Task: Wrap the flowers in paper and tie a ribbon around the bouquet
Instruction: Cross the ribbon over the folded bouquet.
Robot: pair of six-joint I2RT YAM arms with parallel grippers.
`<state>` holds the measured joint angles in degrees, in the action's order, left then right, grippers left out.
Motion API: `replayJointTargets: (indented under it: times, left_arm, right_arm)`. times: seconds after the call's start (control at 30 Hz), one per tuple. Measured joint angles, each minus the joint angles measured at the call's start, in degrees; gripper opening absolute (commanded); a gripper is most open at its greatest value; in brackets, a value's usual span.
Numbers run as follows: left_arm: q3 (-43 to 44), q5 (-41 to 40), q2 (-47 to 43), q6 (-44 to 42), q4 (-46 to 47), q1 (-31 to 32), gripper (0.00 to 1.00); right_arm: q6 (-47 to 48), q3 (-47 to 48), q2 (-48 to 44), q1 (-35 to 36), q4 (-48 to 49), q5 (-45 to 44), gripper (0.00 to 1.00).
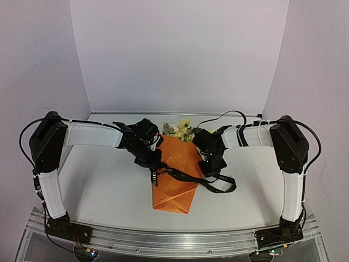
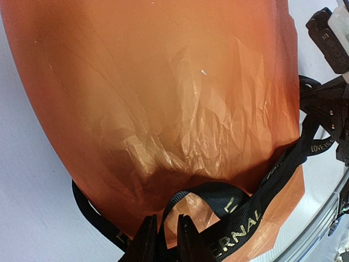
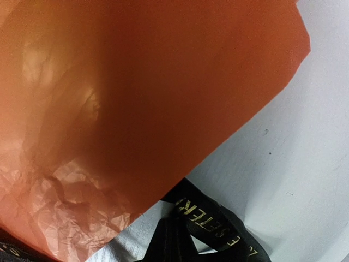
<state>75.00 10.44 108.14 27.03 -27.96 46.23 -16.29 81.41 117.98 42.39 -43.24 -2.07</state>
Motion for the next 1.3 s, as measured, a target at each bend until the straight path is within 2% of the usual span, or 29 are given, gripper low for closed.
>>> replayJointTargets:
  times: [0.07, 0.1, 0.33, 0.47, 0.63, 0.87, 1.2, 1.3]
  left_arm:
    - [0.00, 0.00, 0.00, -0.01, 0.00, -0.12, 0.14]
    - [0.00, 0.00, 0.00, -0.01, 0.01, -0.18, 0.14]
    - [0.00, 0.39, 0.00, -0.10, 0.01, -0.49, 0.13]
    - [0.00, 0.46, 0.00, -0.16, 0.01, -0.49, 0.13]
    - [0.00, 0.54, 0.00, -0.21, 0.01, -0.49, 0.13]
    - [0.00, 0.63, 0.00, -0.21, 0.01, -0.49, 0.13]
    - [0.08, 1.40, 0.00, -0.27, 0.01, -0.53, 0.13]
    - [0.59, 1.44, 0.00, -0.27, 0.00, -0.53, 0.13]
  right_arm:
    - [-0.23, 0.00, -0.25, 0.02, -0.16, 0.74, 0.17]
    - [-0.41, 0.00, -0.48, 0.02, -0.26, 1.27, 0.20]
    - [-1.23, 0.48, -6.47, 0.02, -1.59, 2.35, 0.31]
    - [-1.74, 1.23, -8.47, 0.02, -2.76, 1.25, 0.32]
    - [-3.65, 1.76, -6.52, -0.48, -4.12, 1.55, 0.34]
    - [-9.45, 1.79, -2.28, -2.67, -4.12, 1.49, 0.42]
    - [-18.11, 1.79, 0.53, -6.21, -2.27, 3.75, 0.45]
    - [-19.68, 1.75, 0.93, -6.23, -1.88, 4.65, 0.49]
